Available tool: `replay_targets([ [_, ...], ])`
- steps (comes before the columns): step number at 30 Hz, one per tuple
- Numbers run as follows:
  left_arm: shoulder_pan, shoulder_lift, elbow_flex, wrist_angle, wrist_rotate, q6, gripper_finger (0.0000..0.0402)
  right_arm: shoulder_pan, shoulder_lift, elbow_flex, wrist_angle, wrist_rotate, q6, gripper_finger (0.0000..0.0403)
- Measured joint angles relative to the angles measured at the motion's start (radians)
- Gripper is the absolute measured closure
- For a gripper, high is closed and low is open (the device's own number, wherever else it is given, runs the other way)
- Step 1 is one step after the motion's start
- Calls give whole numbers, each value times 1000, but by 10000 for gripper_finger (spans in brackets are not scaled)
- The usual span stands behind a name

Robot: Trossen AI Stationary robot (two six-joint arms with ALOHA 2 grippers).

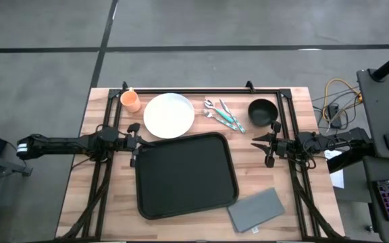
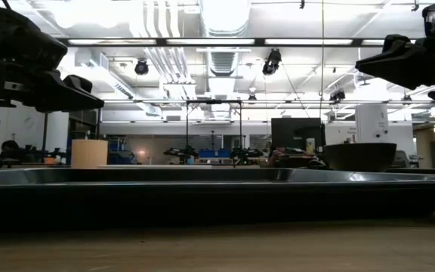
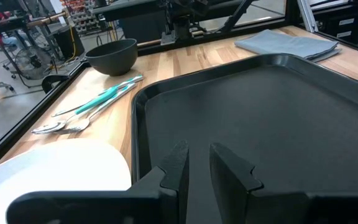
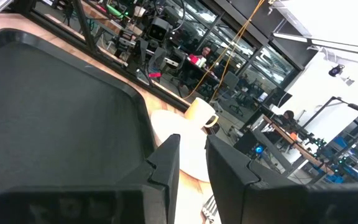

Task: Set up tray

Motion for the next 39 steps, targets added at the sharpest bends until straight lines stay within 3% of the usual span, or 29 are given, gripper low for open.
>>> replay_targets([
  [17,-1,6,0,27,-1,1,356,0,0,0,0,0,0,335],
  [22,1,11,5,26,-81,-12,356,0,0,0,0,0,0,335],
  [28,0,12,11,71,-82,-33,356,0,0,0,0,0,0,335],
  [39,0,137,146,-11,-110,-48,356,0,0,0,0,0,0,335],
])
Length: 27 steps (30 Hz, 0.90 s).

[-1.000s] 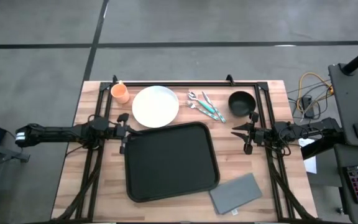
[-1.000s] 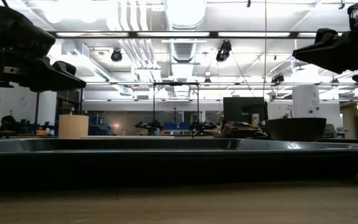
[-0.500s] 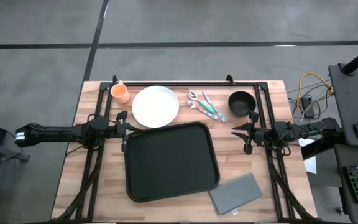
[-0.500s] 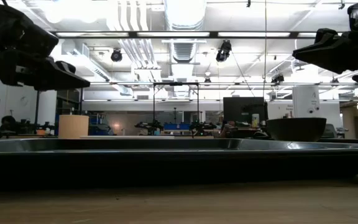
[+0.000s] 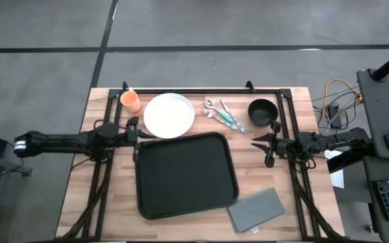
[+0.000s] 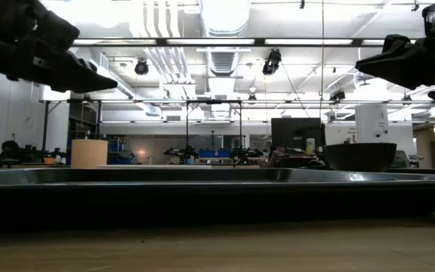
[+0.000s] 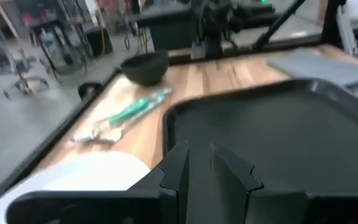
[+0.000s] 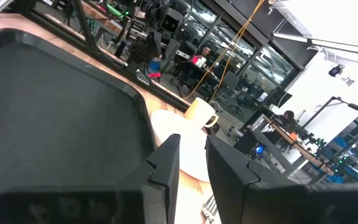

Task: Set up tray
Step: Put the white plate on the black tray

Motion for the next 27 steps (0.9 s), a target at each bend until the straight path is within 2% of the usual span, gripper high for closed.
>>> replay_targets([
  [5,0,111,82,-116,-25,-1,344,0,0,0,0,0,0,335],
  [11,0,253,172,-121,-63,18,287,0,0,0,0,0,0,335],
  [16,0,371,269,-219,-152,50,249,0,0,0,0,1,0,335],
  [20,0,459,345,-327,-218,52,241,0,0,0,0,1,0,335],
  [23,0,520,383,-388,-288,52,240,0,0,0,0,1,0,335],
  [27,2,589,403,-406,-471,52,240,0,1,0,0,1,0,335],
])
